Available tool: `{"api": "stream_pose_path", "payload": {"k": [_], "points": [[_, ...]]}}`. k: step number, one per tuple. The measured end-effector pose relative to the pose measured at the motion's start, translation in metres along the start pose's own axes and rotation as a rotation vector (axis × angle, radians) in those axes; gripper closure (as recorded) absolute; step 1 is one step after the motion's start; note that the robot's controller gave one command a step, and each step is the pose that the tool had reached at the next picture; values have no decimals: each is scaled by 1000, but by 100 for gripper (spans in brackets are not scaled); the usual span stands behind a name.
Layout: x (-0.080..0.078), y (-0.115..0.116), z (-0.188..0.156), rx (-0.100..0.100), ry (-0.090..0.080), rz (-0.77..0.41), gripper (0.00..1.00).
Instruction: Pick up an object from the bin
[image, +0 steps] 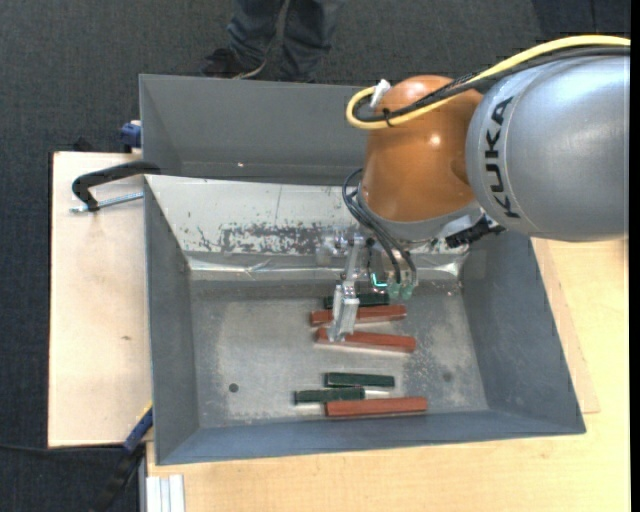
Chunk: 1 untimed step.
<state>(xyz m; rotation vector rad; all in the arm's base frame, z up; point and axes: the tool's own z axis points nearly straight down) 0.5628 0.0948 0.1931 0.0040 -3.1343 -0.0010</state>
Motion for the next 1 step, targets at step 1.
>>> {"api": "stream_pose_path", "payload": {"k": [1], "points": [[-2,0,-5,-1,-9,2,0]]}}
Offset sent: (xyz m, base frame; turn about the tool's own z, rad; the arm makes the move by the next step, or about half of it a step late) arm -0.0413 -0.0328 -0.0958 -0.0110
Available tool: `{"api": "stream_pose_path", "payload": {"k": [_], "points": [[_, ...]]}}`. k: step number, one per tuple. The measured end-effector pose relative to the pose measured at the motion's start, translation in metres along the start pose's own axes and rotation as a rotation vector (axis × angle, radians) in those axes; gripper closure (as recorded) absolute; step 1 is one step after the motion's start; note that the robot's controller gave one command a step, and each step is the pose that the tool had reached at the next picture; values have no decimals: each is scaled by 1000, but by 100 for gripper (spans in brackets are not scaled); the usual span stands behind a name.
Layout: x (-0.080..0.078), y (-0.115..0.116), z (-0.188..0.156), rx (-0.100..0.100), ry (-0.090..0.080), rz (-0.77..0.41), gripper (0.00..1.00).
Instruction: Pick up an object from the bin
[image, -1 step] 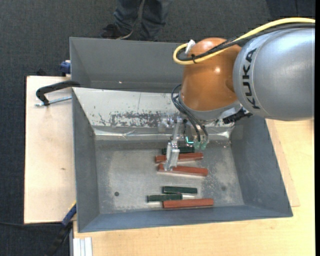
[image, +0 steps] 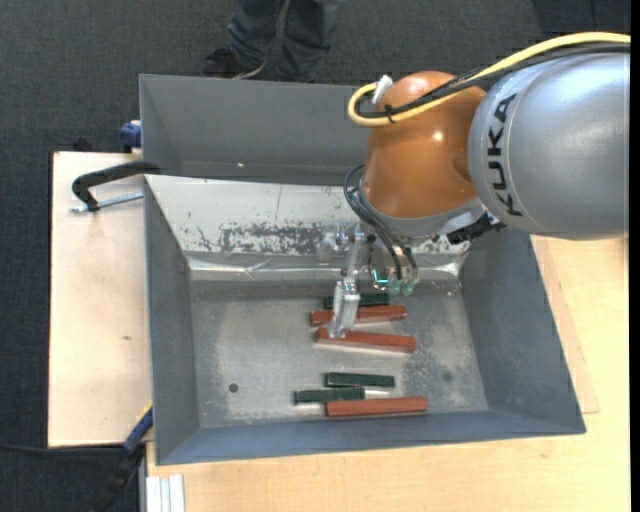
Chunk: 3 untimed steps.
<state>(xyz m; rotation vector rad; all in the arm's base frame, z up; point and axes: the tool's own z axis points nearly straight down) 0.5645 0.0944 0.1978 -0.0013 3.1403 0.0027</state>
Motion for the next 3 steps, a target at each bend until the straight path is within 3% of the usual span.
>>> {"api": "stream_pose_path", "payload": {"k": [1,2,3], "points": [[25,-18,59,0,-4,-8,0],[25,-31,99,0,2,179,0],[39,-30,119,1,0,174,0]]}}
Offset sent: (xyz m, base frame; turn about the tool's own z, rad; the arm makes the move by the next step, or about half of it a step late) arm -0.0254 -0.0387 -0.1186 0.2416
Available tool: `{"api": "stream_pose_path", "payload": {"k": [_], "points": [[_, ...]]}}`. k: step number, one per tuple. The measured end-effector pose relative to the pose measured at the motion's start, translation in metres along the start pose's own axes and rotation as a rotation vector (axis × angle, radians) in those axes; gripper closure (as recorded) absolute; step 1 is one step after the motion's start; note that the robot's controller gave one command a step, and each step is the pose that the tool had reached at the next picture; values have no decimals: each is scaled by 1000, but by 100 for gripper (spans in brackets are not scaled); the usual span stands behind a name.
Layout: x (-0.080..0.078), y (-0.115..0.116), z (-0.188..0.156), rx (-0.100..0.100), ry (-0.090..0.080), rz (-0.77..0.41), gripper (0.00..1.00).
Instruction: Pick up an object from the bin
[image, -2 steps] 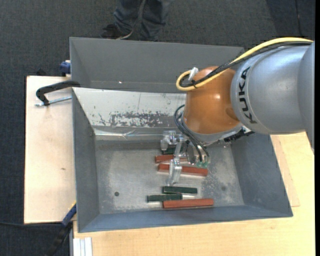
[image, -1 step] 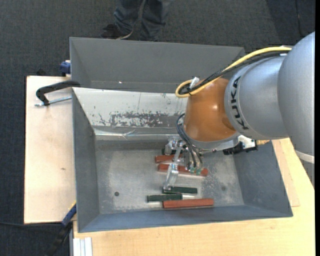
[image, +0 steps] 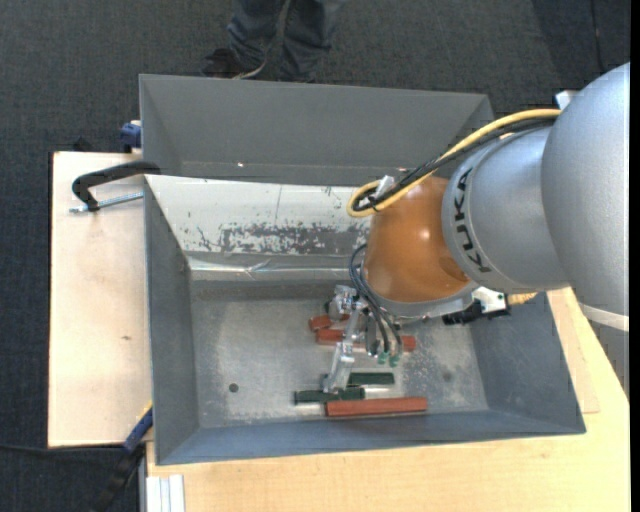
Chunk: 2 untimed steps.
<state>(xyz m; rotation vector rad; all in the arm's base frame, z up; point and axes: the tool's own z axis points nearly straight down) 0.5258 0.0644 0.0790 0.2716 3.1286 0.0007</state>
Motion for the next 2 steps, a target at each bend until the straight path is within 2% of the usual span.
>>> {"api": "stream_pose_path", "payload": {"k": [1,2], "points": [[-53,-18,0,-9,-12,210,100],[-53,-18,0,-9,-12,211,100]]}}
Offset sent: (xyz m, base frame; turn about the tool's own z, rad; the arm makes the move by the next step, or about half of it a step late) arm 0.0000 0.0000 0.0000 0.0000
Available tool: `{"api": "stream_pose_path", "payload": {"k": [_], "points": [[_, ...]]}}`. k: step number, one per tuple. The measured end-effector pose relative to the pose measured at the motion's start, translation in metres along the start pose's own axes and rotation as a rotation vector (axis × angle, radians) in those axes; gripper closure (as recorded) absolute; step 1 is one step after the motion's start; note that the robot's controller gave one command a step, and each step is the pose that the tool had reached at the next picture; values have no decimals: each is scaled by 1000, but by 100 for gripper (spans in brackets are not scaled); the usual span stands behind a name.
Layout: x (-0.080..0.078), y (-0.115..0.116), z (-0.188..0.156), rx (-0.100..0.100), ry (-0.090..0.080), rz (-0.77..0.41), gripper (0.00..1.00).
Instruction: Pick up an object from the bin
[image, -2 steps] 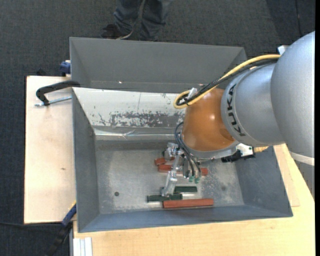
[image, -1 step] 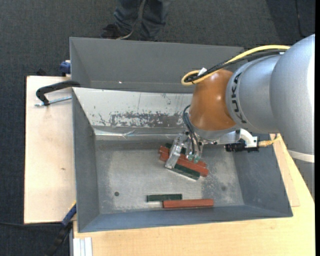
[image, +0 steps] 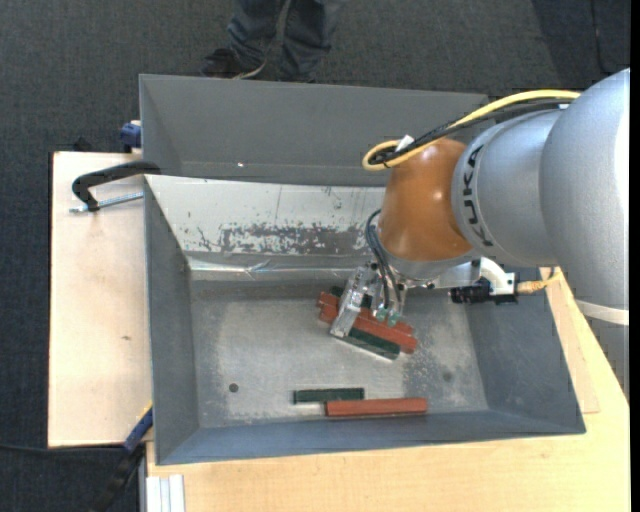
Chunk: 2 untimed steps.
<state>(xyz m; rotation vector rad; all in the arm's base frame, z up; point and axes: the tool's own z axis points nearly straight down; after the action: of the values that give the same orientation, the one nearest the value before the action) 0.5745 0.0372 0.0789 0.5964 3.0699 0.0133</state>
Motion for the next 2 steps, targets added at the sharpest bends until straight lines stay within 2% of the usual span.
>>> {"api": "stream_pose_path", "payload": {"k": [1,2], "points": [[-13,-12,-182,4,-2,40,100],[-11,-13,-177,8,7,40,100]]}}
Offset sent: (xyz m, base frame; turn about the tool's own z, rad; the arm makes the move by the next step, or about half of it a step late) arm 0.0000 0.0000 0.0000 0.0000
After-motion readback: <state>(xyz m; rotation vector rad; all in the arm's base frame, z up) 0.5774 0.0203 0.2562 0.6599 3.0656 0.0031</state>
